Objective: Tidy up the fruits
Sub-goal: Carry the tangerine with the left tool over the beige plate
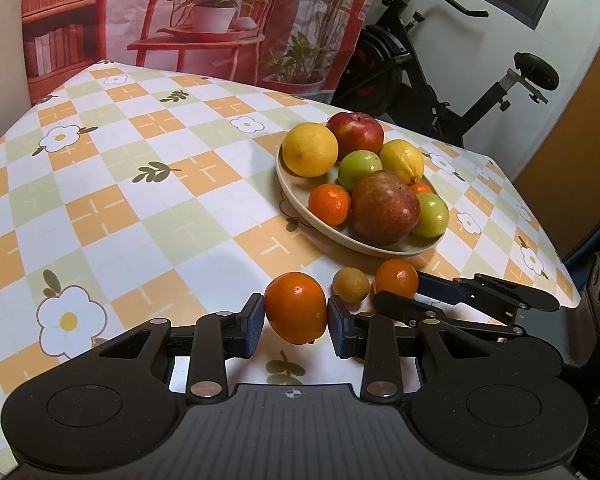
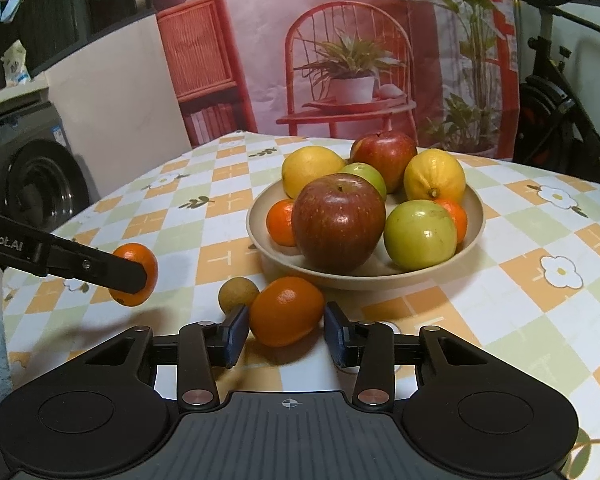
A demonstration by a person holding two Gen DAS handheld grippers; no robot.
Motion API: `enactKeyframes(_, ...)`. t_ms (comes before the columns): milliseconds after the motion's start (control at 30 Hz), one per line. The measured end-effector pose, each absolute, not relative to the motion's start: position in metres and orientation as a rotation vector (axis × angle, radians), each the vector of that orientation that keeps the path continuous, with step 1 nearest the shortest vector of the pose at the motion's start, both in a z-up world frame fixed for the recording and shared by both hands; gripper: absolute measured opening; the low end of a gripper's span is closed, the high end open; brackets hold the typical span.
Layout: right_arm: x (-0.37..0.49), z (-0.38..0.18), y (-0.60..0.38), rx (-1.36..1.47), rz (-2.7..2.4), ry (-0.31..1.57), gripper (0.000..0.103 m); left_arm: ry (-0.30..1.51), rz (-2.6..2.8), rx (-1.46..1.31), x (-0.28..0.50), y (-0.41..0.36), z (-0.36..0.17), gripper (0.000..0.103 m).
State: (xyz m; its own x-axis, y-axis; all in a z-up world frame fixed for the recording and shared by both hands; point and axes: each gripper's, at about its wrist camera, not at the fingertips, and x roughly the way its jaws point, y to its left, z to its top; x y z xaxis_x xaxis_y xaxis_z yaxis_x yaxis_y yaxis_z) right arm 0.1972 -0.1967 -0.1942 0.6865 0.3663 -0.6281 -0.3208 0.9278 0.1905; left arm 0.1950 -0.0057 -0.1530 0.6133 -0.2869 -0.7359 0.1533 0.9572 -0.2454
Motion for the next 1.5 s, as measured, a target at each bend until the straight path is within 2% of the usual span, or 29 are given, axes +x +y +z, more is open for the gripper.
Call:
enactKeyframes(933,0.192,-0.188,-0.211,0.147,0.387,0.682,0.038,0.862,-0.266,-0.151,0.2,-0.006,-0.149,0.036)
enactKeyframes(1500,0.217,-0.151,-0.235,0.129,0.358,0.6,0.037,0.781,-0.3,-0.11,0.262,-0.023,-0.124,0.036)
